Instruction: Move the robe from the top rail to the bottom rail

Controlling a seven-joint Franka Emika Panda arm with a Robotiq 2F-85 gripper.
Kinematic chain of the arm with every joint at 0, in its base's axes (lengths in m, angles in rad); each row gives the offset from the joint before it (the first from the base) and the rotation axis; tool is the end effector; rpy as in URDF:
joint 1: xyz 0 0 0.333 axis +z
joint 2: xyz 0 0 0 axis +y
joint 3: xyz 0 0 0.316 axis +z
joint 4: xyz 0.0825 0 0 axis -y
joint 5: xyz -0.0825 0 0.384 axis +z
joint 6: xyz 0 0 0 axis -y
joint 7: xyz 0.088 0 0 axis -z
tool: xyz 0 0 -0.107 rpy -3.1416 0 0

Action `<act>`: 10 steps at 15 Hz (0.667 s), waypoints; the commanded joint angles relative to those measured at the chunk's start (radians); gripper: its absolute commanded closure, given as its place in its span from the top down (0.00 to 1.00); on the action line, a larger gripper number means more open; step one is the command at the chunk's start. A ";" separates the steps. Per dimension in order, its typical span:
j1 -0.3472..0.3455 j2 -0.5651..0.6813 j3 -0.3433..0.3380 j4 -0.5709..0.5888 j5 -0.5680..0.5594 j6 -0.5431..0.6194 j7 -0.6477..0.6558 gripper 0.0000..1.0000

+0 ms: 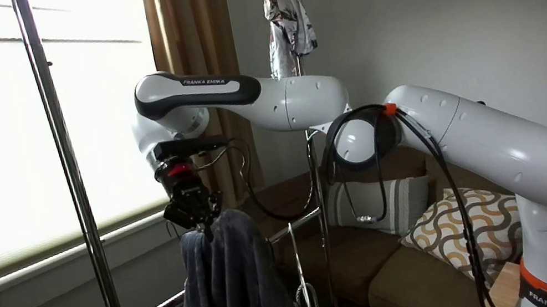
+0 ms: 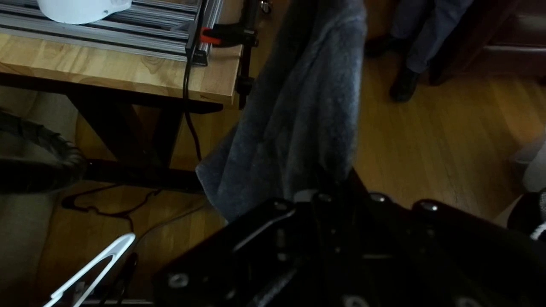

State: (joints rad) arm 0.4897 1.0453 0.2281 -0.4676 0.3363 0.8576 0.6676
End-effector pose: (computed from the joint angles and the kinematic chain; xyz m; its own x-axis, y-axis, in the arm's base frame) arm 0.5550 0.4224 0.4096 0.6860 0.1340 -0.7152 0.1075 -0.9908 -0.0824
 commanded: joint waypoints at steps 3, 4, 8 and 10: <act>0.016 0.100 0.022 0.015 0.032 -0.030 -0.004 0.02; 0.023 0.122 0.025 0.018 0.034 -0.018 -0.010 0.02; 0.047 0.194 0.033 0.048 0.041 0.008 0.003 0.02; 0.050 0.209 0.035 0.064 0.048 0.049 0.025 0.02</act>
State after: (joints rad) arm 0.5357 1.2237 0.2481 -0.4685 0.3416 0.8893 0.6457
